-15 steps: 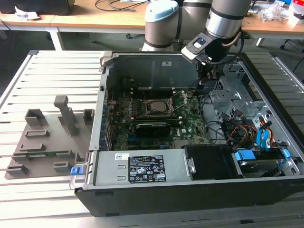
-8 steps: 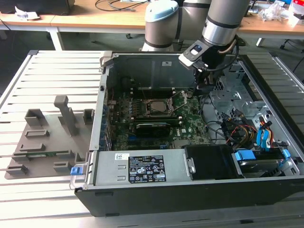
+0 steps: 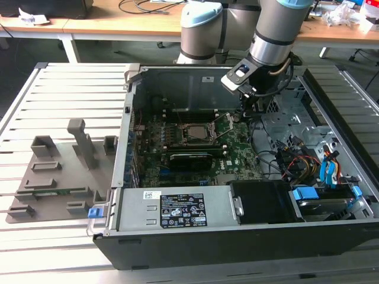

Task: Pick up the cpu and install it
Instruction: 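Close the cpu cover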

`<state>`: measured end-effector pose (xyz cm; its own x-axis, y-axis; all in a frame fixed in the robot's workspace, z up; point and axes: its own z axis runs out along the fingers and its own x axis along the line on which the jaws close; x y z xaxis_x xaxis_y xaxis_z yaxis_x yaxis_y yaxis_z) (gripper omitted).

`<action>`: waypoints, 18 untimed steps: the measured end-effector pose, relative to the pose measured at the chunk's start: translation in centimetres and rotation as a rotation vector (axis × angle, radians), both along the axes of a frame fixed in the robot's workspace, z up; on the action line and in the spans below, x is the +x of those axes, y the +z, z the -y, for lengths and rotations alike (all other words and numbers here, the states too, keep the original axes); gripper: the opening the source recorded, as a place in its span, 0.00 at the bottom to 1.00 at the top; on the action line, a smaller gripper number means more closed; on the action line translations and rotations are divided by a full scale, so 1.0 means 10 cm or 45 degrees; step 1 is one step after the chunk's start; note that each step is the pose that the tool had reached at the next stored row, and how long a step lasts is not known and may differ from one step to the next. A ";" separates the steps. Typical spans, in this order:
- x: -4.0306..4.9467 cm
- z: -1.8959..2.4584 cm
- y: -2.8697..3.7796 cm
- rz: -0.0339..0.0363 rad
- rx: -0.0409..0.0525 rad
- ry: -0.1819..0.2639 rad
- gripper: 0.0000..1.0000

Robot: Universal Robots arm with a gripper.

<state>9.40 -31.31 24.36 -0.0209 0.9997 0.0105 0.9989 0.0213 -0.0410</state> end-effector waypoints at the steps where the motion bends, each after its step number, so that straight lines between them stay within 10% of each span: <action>1: 0.000 0.000 -0.001 0.0000 0.000 0.000 0.11; 18: -0.411 0.000 -0.015 0.0000 0.000 0.000 0.11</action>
